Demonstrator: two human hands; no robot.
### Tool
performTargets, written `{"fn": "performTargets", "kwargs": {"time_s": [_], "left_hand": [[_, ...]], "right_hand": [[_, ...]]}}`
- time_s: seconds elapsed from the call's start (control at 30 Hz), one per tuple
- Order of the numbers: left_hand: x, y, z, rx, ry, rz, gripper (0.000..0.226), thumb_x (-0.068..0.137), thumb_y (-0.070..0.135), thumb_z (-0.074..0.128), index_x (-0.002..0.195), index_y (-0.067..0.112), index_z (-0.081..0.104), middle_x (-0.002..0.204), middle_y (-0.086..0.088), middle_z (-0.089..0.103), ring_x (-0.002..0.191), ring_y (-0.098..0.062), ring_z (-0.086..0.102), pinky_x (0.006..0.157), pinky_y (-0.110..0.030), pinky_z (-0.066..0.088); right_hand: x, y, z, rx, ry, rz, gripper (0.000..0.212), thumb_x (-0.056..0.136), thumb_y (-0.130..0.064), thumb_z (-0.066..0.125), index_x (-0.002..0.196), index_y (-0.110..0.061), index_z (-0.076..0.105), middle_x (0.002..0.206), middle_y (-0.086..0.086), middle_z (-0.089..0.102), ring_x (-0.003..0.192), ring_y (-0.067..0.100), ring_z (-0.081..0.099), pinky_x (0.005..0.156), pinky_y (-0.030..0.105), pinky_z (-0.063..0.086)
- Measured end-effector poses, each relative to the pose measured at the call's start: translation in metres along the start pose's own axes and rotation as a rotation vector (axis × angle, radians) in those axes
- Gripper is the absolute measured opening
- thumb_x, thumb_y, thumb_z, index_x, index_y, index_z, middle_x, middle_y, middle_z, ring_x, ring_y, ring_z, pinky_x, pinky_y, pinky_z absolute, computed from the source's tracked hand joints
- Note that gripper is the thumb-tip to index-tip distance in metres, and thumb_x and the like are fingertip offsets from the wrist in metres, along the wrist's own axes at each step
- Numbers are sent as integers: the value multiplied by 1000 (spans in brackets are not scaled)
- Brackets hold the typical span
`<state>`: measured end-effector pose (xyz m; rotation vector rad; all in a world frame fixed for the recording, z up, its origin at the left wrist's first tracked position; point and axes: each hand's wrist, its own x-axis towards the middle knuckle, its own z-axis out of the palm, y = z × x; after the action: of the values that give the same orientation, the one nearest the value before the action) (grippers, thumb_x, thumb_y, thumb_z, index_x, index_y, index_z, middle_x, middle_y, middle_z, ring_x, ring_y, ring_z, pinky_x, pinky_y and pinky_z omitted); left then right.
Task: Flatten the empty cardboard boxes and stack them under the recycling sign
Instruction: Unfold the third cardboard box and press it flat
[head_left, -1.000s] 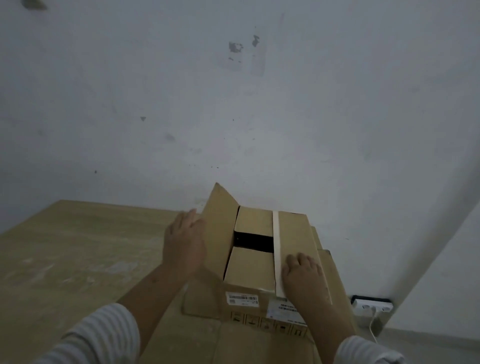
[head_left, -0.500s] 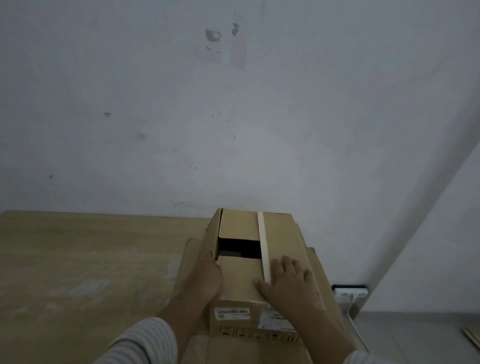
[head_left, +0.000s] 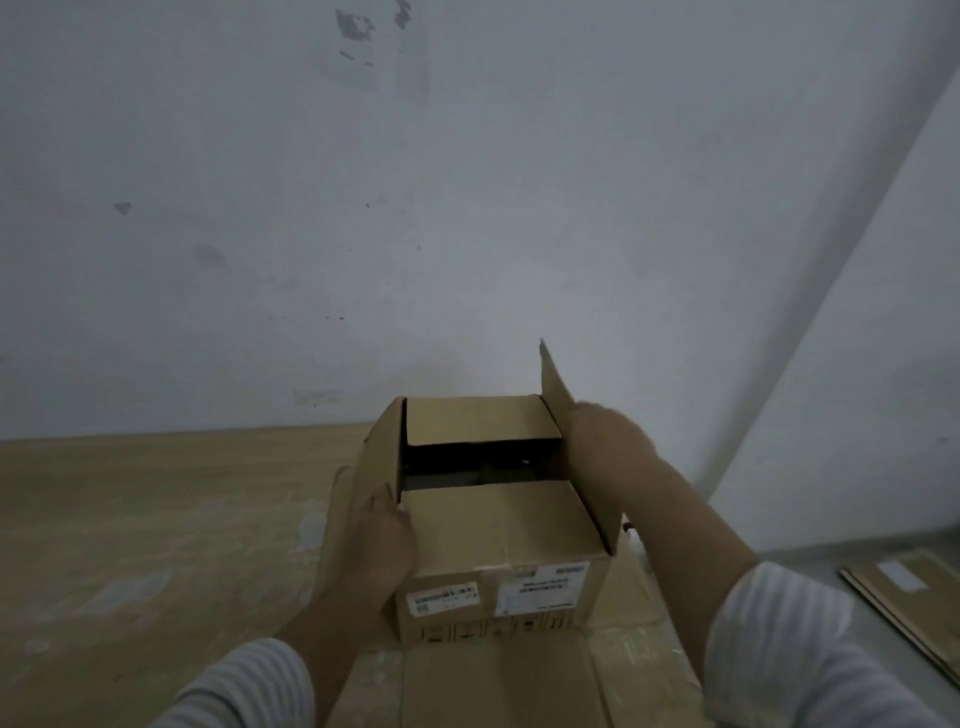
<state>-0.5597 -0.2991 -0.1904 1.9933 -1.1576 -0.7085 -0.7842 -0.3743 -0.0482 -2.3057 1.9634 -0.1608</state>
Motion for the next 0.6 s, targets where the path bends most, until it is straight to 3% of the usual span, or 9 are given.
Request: {"fn": "performTargets", "kwargs": {"time_s": [0.03, 0.1, 0.17, 0.23, 0.3, 0.37, 0.4, 0.47, 0.6], "left_hand": [[0, 1, 1, 2, 4, -2, 45, 103, 25, 28, 145, 11, 31, 137, -15, 50, 114, -33, 55, 95, -34, 45], [-2, 4, 2, -14, 11, -26, 47, 103, 25, 27, 148, 12, 28, 136, -15, 51, 114, -34, 55, 94, -32, 44], [-4, 6, 4, -4, 26, -26, 45, 103, 24, 27, 146, 11, 31, 128, -16, 57, 105, -32, 59, 91, -36, 49], [-6, 10, 5, 33, 44, -30, 44, 104, 21, 27, 146, 9, 32, 131, -18, 55, 109, -33, 58, 93, -36, 46], [-9, 15, 6, 28, 67, -53, 44, 104, 20, 28, 146, 7, 32, 137, -20, 51, 118, -34, 53, 98, -35, 41], [-12, 20, 6, 33, 71, -87, 47, 104, 22, 28, 150, 10, 27, 143, -19, 46, 125, -36, 49, 101, -36, 39], [-13, 21, 6, 40, 71, -100, 48, 104, 23, 28, 151, 12, 24, 145, -19, 43, 128, -35, 46, 103, -37, 38], [-15, 23, 4, 28, 71, -121, 50, 104, 25, 28, 152, 16, 21, 150, -17, 38, 134, -34, 41, 108, -39, 34], [-15, 25, 5, -30, 66, -156, 49, 105, 26, 28, 152, 15, 23, 154, -15, 32, 140, -32, 32, 113, -37, 27]], "right_hand": [[-1, 11, -5, -144, 18, -2, 39, 89, -17, 47, 126, -6, 48, 130, 10, 48, 125, 30, 46, 93, 39, 40], [-9, 31, -8, -433, -9, 4, 54, 93, -26, 38, 144, -9, 31, 154, 13, 19, 144, 36, 12, 113, 52, 15], [-8, 46, 9, -486, -71, 22, 59, 96, -33, 31, 149, -12, 20, 159, 14, -1, 146, 35, -5, 116, 55, 0], [1, 55, 39, -327, -168, 42, 61, 96, -37, 30, 149, -10, 19, 159, 16, 0, 146, 35, -2, 116, 55, 3], [5, 56, 63, -6, -267, 71, 52, 97, -33, 29, 143, -8, 27, 155, 17, 17, 141, 33, 20, 115, 49, 21], [3, 54, 79, 308, -249, 90, 32, 98, -26, 30, 125, -12, 40, 135, 12, 44, 115, 27, 47, 99, 42, 41], [1, 53, 83, 419, -227, 97, 24, 99, -23, 30, 118, -16, 42, 122, 9, 52, 101, 24, 52, 92, 40, 45], [-2, 54, 87, 540, -225, 103, 28, 101, -21, 29, 124, -17, 44, 110, 9, 58, 90, 20, 51, 84, 32, 44], [3, 60, 88, 566, -214, 53, 34, 102, -20, 30, 127, -9, 50, 118, 14, 61, 85, 18, 46, 76, 28, 37]]}}
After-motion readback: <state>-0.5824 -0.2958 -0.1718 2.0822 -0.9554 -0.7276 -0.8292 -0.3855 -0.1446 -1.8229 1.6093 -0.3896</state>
